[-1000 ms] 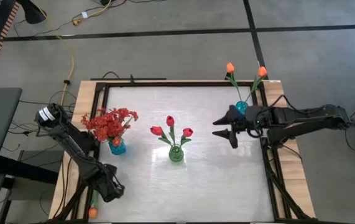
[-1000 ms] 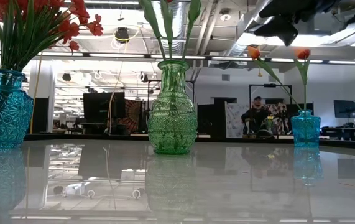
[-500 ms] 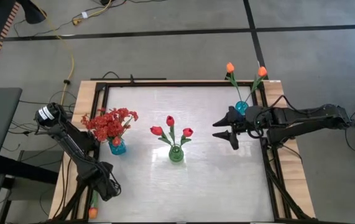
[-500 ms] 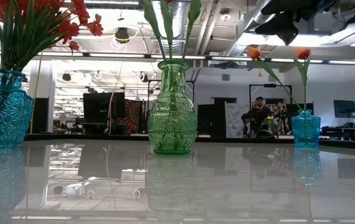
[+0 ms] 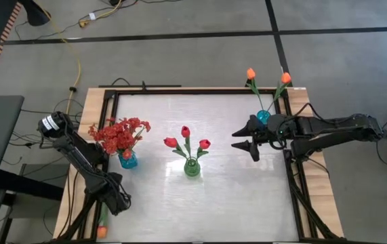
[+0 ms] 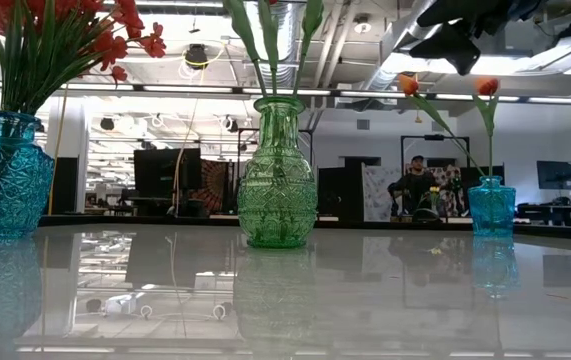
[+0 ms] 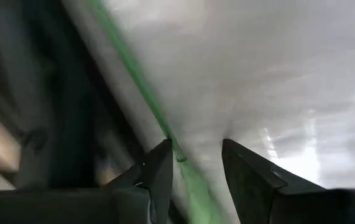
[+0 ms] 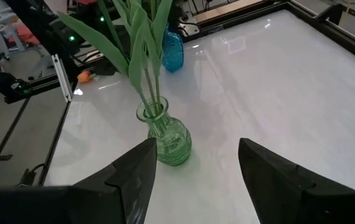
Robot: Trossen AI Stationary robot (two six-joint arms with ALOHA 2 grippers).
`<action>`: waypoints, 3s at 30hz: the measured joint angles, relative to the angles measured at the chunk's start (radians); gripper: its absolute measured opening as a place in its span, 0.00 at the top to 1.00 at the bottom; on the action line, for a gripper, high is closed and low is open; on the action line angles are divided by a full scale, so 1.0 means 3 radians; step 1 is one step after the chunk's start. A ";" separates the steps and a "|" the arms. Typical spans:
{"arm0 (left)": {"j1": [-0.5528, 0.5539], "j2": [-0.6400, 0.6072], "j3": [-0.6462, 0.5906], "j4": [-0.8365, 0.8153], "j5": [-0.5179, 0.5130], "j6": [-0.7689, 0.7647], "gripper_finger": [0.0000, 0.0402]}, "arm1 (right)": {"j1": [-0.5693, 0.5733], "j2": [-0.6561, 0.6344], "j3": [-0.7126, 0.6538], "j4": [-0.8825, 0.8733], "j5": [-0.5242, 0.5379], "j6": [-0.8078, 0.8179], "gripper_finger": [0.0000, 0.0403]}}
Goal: Sort flowers into vase by color
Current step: Put the orange flower into the right blue vase
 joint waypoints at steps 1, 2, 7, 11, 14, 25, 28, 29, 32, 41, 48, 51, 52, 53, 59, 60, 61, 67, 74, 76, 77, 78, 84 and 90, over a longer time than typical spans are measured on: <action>-0.0007 0.0001 -0.0037 0.0094 -0.0049 -0.0035 0.68 | 0.0000 -0.0001 0.0000 -0.0001 0.0000 0.0022 0.37; -0.0014 -0.0001 -0.0054 0.0128 -0.0067 -0.0050 0.68 | -0.0001 -0.0001 -0.0001 -0.0004 0.0000 0.0034 0.37; -0.0013 -0.0005 -0.0101 0.0167 -0.0088 -0.0097 0.68 | -0.0003 0.0000 0.0000 -0.0003 0.0001 0.0088 0.37; -0.0017 -0.0004 -0.0105 0.0203 -0.0114 -0.0091 0.69 | -0.0004 0.0000 0.0000 -0.0003 0.0003 0.0087 0.37; -0.0022 -0.0005 -0.0111 0.0267 -0.0163 -0.0087 0.72 | -0.0004 0.0001 0.0000 0.0005 0.0003 0.0087 0.37; -0.0021 -0.0068 0.0001 0.0010 -0.0265 0.0161 0.86 | -0.0038 -0.0001 0.0000 0.0004 0.0016 0.0110 0.37; -0.0021 -0.0154 0.0122 -0.0136 -0.0313 0.0156 0.86 | -0.0068 0.0001 0.0000 0.0004 0.0020 0.0107 0.37; -0.0021 -0.0174 0.0150 -0.0157 -0.0334 0.0156 0.86 | -0.0081 0.0000 0.0000 0.0004 0.0020 0.0096 0.37; -0.0017 -0.0191 0.0165 -0.0154 -0.0335 0.0122 0.84 | -0.0120 0.0000 0.0000 0.0004 0.0019 0.0093 0.37; -0.0017 -0.0193 0.0169 -0.0047 -0.0336 0.0197 0.72 | -0.0145 0.0001 0.0000 0.0003 0.0018 0.0084 0.37; -0.0096 -0.0138 0.0116 -0.0007 -0.0327 0.0119 0.54 | -0.0142 0.0000 0.0000 0.0001 0.0017 0.0084 0.37; -0.0105 -0.0105 0.0084 0.0076 -0.0363 0.0059 0.47 | -0.0141 0.0000 0.0000 -0.0001 0.0017 0.0084 0.37; -0.0114 -0.0099 0.0065 0.0144 -0.0388 0.0043 0.46 | -0.0141 0.0000 0.0000 -0.0001 0.0017 0.0084 0.37; -0.0117 -0.0098 0.0050 0.0189 -0.0409 0.0046 0.44 | -0.0141 0.0000 0.0000 -0.0001 0.0015 0.0085 0.37; -0.0119 -0.0105 -0.0065 0.0260 -0.0478 -0.0018 0.43 | -0.0139 0.0000 0.0000 -0.0001 0.0015 0.0086 0.37; -0.0119 -0.0110 -0.0086 0.0285 -0.0476 -0.0017 0.43 | -0.0139 0.0000 0.0000 -0.0001 0.0014 0.0085 0.37; -0.0119 -0.0113 -0.0105 0.0304 -0.0476 -0.0015 0.43 | -0.0139 0.0000 0.0000 -0.0001 0.0015 0.0085 0.37; -0.0119 -0.0114 -0.0157 0.0362 -0.0490 0.0026 0.44 | -0.0139 0.0000 -0.0001 -0.0001 0.0002 0.0084 0.37; -0.0126 -0.0111 -0.0164 0.0446 -0.0603 0.0171 0.44 | -0.0140 0.0000 -0.0001 -0.0001 0.0001 0.0083 0.37; -0.0122 -0.0109 -0.0164 0.0456 -0.0607 0.0204 0.44 | -0.0141 0.0000 0.0000 0.0000 0.0002 0.0082 0.37; -0.0117 -0.0109 -0.0166 0.0457 -0.0604 0.0209 0.44 | -0.0141 0.0000 0.0000 -0.0001 0.0003 0.0081 0.37; -0.0116 -0.0112 -0.0166 0.0461 -0.0606 0.0212 0.44 | -0.0141 0.0000 0.0000 -0.0001 0.0005 0.0080 0.37; -0.0116 -0.0113 -0.0125 0.0454 -0.0630 0.0323 0.44 | -0.0141 0.0000 0.0000 -0.0001 0.0027 0.0080 0.37; -0.0112 -0.0111 -0.0120 0.0433 -0.0569 0.0328 0.44 | -0.0141 0.0001 0.0000 0.0000 0.0027 0.0045 0.37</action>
